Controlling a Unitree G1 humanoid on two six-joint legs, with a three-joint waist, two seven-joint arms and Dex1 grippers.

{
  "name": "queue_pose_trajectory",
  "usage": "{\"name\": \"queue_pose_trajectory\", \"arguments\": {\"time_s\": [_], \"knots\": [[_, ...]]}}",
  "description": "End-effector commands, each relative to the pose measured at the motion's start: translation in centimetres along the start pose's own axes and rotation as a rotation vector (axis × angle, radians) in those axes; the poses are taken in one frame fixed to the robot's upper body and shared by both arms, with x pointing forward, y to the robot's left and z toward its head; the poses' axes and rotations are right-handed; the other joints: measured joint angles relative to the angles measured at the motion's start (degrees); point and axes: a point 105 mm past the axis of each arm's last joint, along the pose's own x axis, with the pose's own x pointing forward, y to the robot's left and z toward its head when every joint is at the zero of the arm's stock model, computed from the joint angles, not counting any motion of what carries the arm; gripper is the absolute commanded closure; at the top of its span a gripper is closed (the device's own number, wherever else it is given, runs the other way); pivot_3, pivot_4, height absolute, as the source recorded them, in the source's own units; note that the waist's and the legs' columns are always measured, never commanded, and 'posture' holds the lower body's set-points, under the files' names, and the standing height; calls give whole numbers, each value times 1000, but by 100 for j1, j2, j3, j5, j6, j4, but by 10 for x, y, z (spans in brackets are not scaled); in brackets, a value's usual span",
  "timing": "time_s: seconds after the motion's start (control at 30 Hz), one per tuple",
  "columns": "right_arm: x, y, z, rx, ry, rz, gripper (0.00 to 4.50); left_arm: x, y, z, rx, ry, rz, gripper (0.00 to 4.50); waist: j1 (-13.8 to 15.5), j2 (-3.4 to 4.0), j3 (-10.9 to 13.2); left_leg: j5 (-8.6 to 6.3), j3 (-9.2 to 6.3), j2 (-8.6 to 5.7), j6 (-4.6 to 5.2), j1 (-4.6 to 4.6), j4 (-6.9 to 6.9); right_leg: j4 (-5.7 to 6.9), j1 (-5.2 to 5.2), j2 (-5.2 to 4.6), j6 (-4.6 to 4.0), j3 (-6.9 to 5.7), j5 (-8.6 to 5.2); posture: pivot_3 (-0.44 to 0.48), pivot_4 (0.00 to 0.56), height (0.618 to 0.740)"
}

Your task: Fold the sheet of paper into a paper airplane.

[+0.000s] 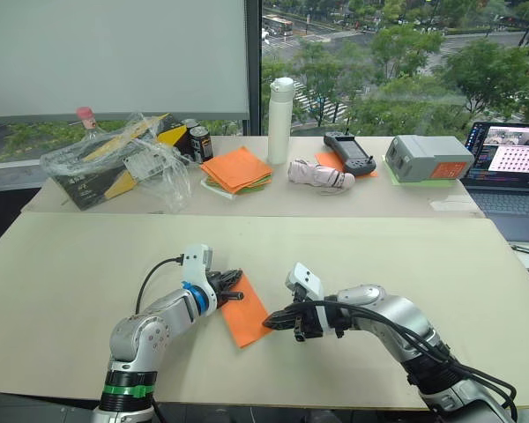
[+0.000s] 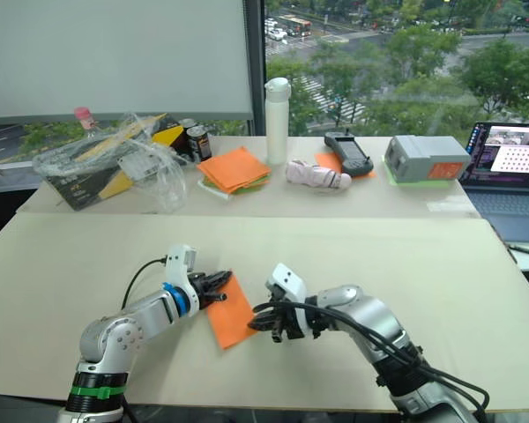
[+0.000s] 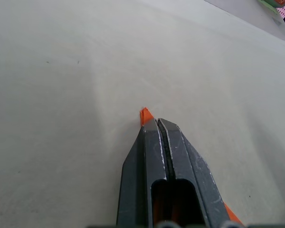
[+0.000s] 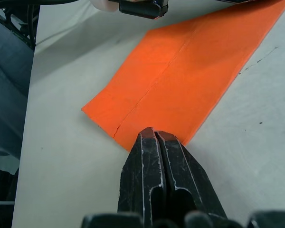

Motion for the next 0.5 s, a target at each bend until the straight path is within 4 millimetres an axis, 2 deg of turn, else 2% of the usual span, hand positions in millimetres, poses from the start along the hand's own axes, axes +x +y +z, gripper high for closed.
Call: {"name": "queue_pose_trajectory", "arguments": {"time_s": [0.03,0.5], "knots": [[2,4,-7,22,18,14,4472,-7,20,-27,-17,96,96,4500,-3,0,0,0,0,0,0,0,0,0,0,0,0,0,0,0,150,740],[3,6,-9,24,23,26,4472,-35,14,-49,-53,136,106,4500,-6,0,0,-2,0,0,0,-1,0,-9,0,0,0,1,0,0,150,740]]}}
